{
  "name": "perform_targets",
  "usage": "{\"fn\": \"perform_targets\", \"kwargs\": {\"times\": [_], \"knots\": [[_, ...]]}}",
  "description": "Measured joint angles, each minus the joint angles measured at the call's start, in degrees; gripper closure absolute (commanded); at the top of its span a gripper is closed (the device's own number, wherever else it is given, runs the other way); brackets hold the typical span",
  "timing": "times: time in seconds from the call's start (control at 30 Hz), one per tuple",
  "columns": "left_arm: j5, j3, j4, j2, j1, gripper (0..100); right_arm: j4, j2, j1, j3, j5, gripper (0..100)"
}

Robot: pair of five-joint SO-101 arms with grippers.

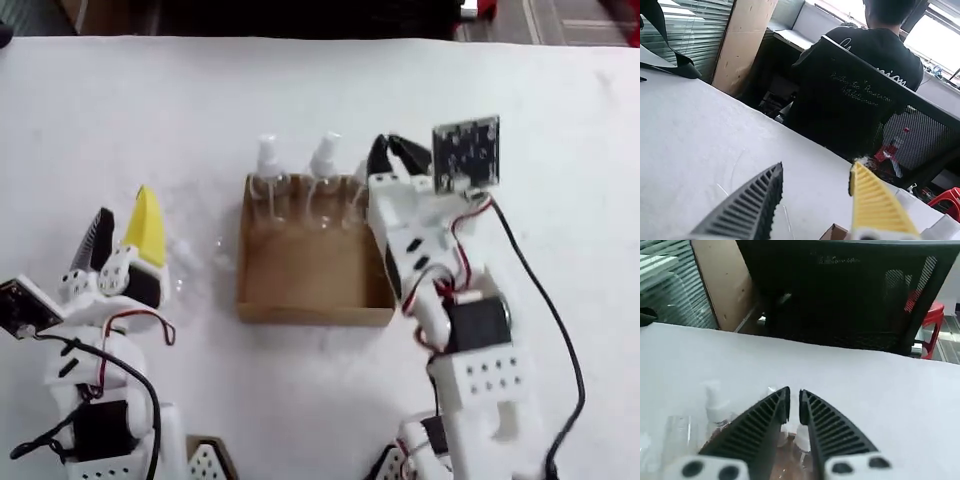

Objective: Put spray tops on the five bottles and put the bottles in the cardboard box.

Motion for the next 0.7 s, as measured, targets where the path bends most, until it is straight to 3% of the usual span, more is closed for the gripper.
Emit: {"fn": "perform_targets", "kwargs": {"times": [0.2,0.37,0.47,0.7], "knots": [[-2.7,0.0,0.0,0.0,0.0,79,13.2,-9.8,-0.7,1.6,0.0,98.1],[-8.6,2.9,-1.1,0.1,0.0,79,15.0,-18.5,6.1,12.2,0.0,98.1],[-9.2,4.0,-2.0,0.1,0.0,79,10.9,-24.7,10.6,21.2,0.0,98.1],[-9.3,4.0,-2.1,0.1,0.0,79,-5.1,-38.0,12.0,42.9,0.0,98.1]]}}
